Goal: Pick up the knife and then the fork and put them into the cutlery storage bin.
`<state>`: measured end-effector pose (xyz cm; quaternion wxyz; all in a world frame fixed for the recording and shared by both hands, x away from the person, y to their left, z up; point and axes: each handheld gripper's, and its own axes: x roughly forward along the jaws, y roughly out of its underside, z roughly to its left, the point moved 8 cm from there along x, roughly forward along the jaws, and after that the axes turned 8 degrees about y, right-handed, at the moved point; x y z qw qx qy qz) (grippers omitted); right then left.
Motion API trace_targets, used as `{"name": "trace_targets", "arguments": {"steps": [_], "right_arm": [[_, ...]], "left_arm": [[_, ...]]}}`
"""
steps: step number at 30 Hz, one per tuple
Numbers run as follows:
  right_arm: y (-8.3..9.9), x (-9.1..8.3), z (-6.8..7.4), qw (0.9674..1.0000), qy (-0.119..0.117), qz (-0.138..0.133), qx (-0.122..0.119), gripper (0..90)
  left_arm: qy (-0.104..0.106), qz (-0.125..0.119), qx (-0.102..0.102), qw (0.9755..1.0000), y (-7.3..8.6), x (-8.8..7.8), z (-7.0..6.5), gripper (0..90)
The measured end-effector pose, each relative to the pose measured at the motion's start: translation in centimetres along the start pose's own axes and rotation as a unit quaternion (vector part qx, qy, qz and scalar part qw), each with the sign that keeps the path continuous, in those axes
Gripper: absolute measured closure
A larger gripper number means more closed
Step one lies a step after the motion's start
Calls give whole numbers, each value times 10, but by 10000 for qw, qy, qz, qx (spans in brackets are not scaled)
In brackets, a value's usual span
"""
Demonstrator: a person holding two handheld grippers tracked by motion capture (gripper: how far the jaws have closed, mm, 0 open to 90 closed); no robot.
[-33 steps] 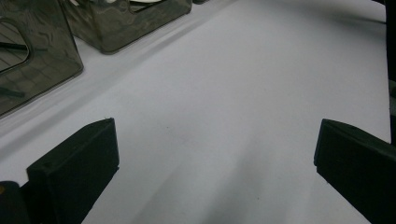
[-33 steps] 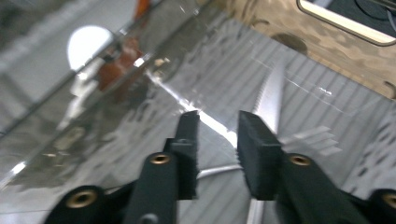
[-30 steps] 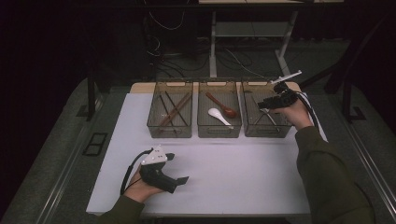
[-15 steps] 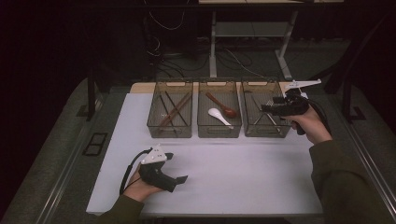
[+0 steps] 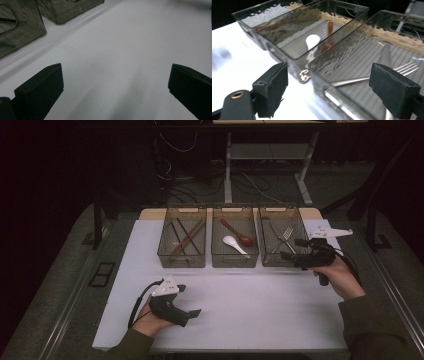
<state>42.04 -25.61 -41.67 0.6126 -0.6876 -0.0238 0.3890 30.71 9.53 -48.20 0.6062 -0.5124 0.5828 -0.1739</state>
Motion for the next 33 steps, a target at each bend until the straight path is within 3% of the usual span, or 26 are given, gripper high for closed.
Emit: {"name": "trace_targets", "arguments": {"steps": [13,18,33], "right_arm": [[41,-21,38,9997,-193,-44,-168,153],[63,-22,48,9994,-256,82,-196,153],[100,-39,62,9994,-270,81,-208,153]], "left_arm": [[-10,-23,-2,10000,1,0,0,0],[-8,7,21,10000,1,0,1,0],[22,-4,16,10000,1,1,0,0]]}}
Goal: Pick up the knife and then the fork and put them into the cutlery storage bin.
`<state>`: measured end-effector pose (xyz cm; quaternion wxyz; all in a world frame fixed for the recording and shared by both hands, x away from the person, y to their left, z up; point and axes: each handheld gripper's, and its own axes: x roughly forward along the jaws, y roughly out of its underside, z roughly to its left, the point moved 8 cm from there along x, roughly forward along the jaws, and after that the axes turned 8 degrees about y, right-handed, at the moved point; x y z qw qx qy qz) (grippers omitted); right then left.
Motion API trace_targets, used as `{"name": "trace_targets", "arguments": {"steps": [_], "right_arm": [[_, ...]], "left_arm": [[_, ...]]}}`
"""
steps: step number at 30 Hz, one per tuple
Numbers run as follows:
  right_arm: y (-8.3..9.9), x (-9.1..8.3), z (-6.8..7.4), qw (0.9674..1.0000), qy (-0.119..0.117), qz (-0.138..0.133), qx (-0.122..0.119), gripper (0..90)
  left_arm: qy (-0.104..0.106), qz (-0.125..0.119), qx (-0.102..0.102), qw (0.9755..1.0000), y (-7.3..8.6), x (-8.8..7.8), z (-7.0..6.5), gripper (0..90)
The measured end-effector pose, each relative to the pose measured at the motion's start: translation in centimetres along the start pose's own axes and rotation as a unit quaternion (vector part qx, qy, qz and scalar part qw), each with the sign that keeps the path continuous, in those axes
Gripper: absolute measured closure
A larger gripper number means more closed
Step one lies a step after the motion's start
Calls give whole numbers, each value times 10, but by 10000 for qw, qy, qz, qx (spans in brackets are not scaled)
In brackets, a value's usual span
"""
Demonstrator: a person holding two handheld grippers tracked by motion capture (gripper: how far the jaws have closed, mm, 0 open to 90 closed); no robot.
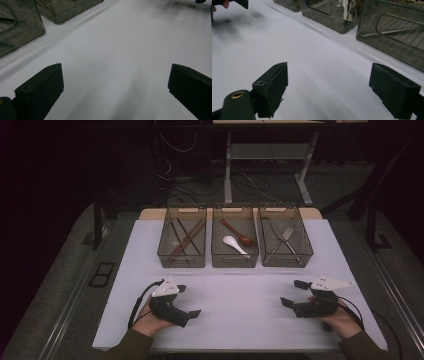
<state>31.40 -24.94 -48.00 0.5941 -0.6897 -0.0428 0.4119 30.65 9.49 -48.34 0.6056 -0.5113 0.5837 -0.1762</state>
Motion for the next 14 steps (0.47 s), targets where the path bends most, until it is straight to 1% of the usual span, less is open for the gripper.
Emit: {"name": "trace_targets", "arguments": {"steps": [2,10,14], "right_arm": [[3,-1,0,10000,10,23,23,153],[8,-1,1,10000,1,71,-5,153],[9,-1,2,9999,-6,78,-71,153]], "left_arm": [[2,17,7,10000,0,0,0,0],[5,31,10,10000,1,1,0,0],[11,53,16,10000,1,1,1,0]]}}
